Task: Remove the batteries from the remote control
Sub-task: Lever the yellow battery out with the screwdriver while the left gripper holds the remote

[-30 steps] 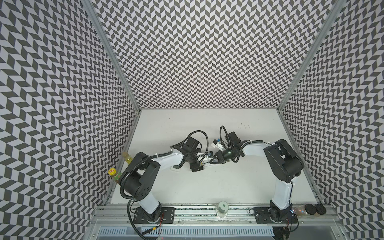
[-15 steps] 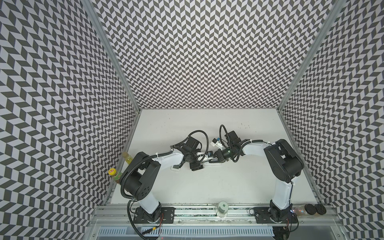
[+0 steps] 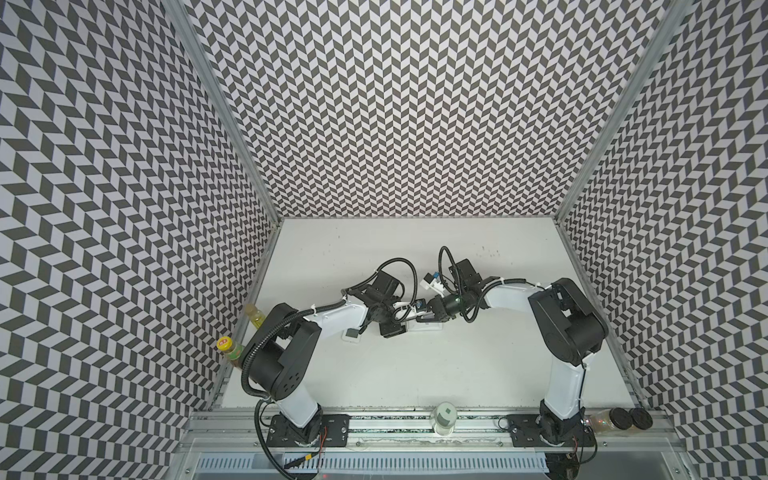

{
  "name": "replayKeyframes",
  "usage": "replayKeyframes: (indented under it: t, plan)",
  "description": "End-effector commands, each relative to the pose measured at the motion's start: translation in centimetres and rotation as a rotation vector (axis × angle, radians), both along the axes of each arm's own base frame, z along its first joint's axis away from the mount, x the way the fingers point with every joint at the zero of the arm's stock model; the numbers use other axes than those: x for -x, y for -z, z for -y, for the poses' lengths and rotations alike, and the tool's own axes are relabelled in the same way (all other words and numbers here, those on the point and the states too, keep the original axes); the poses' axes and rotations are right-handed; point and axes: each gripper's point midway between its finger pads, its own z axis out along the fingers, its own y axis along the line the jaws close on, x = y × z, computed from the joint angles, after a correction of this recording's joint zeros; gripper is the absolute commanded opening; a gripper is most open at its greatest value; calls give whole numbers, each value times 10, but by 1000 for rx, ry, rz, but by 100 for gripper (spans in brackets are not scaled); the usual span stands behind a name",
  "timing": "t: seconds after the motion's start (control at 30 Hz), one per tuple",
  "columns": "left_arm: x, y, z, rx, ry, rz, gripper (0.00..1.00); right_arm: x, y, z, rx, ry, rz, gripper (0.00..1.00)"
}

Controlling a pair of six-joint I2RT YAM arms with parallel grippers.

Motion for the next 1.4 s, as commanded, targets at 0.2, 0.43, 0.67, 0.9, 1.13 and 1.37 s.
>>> replayKeyframes:
  t: [0.2,0.43,0.67,0.9,1.13,1.37]
  plan:
    - [-16,-11,0,3,-48,50,60,-20,-2,1,-11,33,42,0]
    - [-20,-20,-1,21,-68,53,57,-24,-2,-1,-14,42,42,0]
    - [-25,-27,-6,36,-93,63,57,-24,-1,-1,-8,45,44,0]
    - [-27,-47,1,90,-110,43,60,-25,-1,0,-8,52,46,0]
    - [-28,-36,-3,66,-116,51,60,-26,0,0,-1,52,50,0]
    - [-29,-27,-6,40,-117,52,57,-28,1,-1,1,51,55,0]
